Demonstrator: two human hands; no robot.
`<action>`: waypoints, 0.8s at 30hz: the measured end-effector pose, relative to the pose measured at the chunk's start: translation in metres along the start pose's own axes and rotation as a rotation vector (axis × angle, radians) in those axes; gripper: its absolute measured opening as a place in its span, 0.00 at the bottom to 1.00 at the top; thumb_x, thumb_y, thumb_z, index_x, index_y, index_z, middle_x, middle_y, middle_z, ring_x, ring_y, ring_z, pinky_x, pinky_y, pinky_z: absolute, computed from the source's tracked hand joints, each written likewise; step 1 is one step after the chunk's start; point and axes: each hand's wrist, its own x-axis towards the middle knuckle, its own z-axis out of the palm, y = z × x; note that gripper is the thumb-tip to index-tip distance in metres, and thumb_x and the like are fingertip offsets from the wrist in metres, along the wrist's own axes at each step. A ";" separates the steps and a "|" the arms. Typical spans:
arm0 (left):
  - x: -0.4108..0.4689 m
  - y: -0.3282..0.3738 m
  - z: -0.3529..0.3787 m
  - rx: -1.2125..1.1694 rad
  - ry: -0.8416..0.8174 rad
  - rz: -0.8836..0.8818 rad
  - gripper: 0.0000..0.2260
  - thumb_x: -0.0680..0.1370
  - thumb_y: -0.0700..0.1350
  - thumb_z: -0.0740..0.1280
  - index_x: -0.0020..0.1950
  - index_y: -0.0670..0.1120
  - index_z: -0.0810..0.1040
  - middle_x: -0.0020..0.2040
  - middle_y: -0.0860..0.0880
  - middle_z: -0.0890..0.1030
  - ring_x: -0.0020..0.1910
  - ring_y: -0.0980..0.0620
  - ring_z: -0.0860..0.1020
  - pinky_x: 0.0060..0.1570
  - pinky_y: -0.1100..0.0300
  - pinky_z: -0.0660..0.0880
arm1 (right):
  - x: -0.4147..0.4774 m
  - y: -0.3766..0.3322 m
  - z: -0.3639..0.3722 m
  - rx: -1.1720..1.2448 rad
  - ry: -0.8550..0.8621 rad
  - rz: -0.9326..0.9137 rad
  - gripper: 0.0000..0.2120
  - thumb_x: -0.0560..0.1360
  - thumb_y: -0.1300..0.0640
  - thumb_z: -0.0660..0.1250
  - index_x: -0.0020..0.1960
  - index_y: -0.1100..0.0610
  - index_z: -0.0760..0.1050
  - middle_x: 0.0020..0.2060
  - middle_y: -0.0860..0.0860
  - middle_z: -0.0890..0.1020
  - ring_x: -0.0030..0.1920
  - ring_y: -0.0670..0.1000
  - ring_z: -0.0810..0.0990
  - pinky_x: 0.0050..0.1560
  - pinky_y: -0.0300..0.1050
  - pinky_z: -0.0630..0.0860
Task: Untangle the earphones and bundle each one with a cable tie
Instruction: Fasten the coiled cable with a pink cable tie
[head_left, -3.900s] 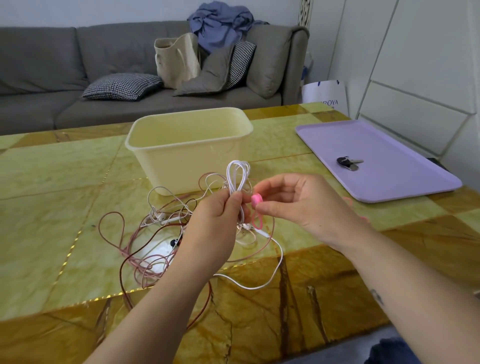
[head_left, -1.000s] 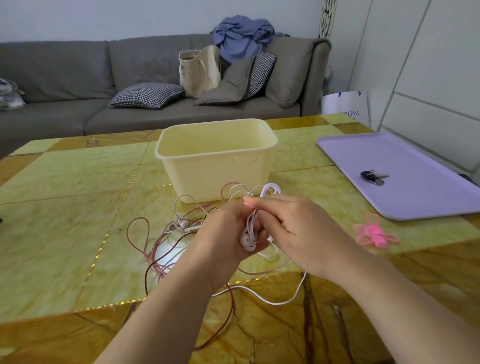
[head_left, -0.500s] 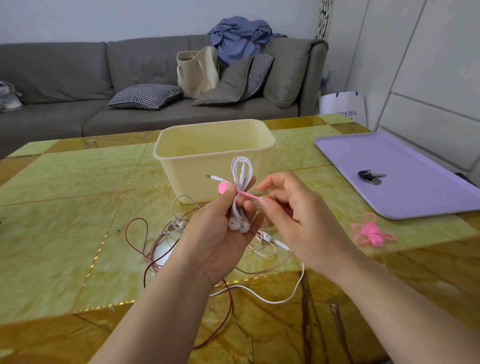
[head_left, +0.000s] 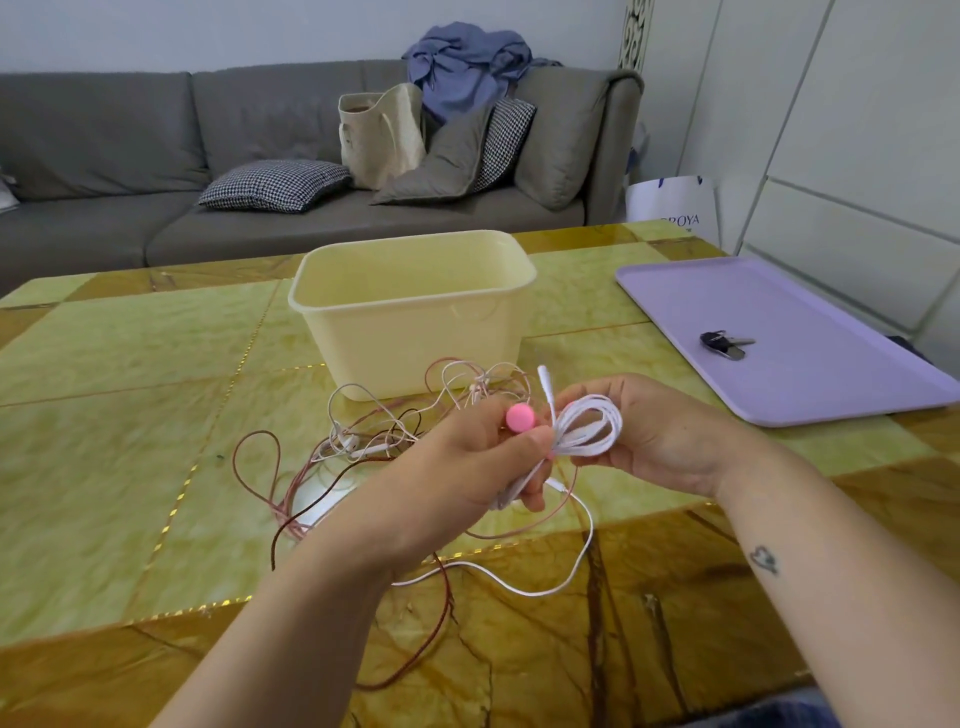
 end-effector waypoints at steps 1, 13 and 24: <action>0.000 0.001 0.001 0.065 0.010 -0.002 0.09 0.80 0.49 0.61 0.44 0.46 0.73 0.32 0.56 0.76 0.35 0.58 0.74 0.43 0.61 0.70 | 0.000 0.000 -0.002 0.030 0.009 0.005 0.08 0.67 0.66 0.71 0.35 0.55 0.83 0.33 0.50 0.82 0.33 0.44 0.79 0.36 0.35 0.77; 0.002 -0.011 0.007 0.395 -0.015 -0.159 0.12 0.80 0.52 0.60 0.41 0.46 0.74 0.32 0.54 0.78 0.33 0.50 0.74 0.38 0.55 0.71 | -0.008 -0.013 0.007 -0.431 0.115 -0.072 0.04 0.69 0.61 0.73 0.42 0.54 0.81 0.34 0.45 0.83 0.37 0.40 0.80 0.41 0.29 0.74; 0.010 -0.019 0.014 0.300 0.255 -0.168 0.06 0.80 0.53 0.60 0.45 0.53 0.70 0.31 0.54 0.77 0.34 0.56 0.79 0.42 0.56 0.75 | -0.020 -0.027 0.016 -0.613 0.205 -0.134 0.01 0.71 0.55 0.72 0.43 0.52 0.82 0.38 0.47 0.85 0.41 0.44 0.83 0.50 0.41 0.77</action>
